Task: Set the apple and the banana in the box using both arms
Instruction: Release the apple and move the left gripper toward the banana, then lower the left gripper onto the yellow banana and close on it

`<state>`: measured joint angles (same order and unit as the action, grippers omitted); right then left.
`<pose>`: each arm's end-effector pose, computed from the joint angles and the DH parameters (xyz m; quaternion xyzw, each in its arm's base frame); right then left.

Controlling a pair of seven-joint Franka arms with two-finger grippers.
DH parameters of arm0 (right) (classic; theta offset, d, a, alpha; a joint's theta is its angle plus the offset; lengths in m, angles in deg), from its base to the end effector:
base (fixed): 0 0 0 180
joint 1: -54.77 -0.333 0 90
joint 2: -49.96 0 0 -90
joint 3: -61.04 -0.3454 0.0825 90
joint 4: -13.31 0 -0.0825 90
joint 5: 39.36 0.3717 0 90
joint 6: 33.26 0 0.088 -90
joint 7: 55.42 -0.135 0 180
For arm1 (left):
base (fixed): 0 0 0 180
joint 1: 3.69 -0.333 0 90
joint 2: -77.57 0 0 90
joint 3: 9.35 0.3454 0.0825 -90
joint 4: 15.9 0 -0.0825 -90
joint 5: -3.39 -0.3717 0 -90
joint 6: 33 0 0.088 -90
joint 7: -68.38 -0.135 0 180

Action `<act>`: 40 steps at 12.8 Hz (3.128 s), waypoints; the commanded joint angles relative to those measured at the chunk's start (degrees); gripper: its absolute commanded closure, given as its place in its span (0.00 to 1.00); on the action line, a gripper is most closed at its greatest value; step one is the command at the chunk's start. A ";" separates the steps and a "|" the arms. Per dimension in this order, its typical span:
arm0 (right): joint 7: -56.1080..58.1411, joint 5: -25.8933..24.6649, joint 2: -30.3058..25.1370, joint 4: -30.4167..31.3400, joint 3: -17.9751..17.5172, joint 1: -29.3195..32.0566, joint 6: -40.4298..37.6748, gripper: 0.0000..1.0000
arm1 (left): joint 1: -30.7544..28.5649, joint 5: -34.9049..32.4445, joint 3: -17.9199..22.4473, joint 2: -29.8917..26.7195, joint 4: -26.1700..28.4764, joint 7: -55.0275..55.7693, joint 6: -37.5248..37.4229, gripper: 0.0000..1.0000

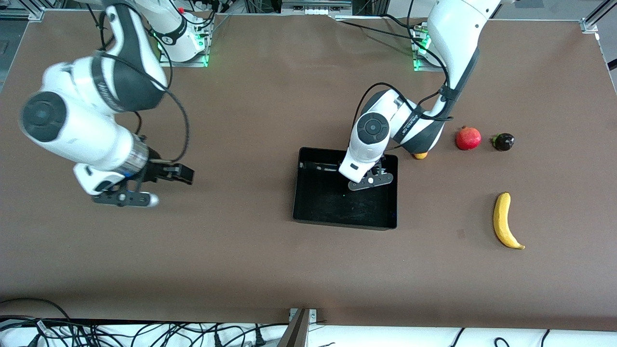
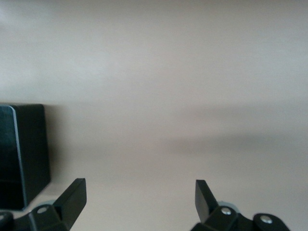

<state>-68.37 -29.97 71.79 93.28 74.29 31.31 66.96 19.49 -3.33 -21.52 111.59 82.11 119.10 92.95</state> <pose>0.6498 0.1616 0.4958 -0.9988 0.0315 0.0162 0.0352 0.5559 -0.3692 0.2491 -0.9926 -0.1121 0.0426 0.0206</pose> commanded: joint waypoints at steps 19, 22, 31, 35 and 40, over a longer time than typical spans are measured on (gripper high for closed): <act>13.39 -7.36 -20.16 13.73 1.16 6.50 -8.29 0.00 | 5.83 -10.86 -2.42 10.46 -8.53 18.62 7.49 0.00; 13.39 -8.06 -19.63 13.12 1.16 6.50 -7.94 0.00 | 0.66 -10.24 -5.66 5.63 -9.07 17.57 -1.48 0.00; 13.30 -10.62 -18.75 8.64 1.42 6.06 -8.38 0.00 | -29.47 -6.55 -7.17 -0.36 -9.07 -22.88 -11.87 0.00; 12.51 -10.53 -18.57 7.93 1.42 6.06 -7.85 0.00 | -41.87 -7.43 -6.03 0.08 -9.16 -48.47 -11.61 0.00; 12.42 -10.00 -18.14 7.93 1.25 5.97 -7.58 0.00 | -49.46 -16.55 -7.43 9.11 -7.32 -57.14 2.77 0.00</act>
<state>-55.73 -39.88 52.76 102.40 76.16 36.66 59.47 -29.41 -16.58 -27.49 117.04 74.07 62.76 90.56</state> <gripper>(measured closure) 0.000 0.000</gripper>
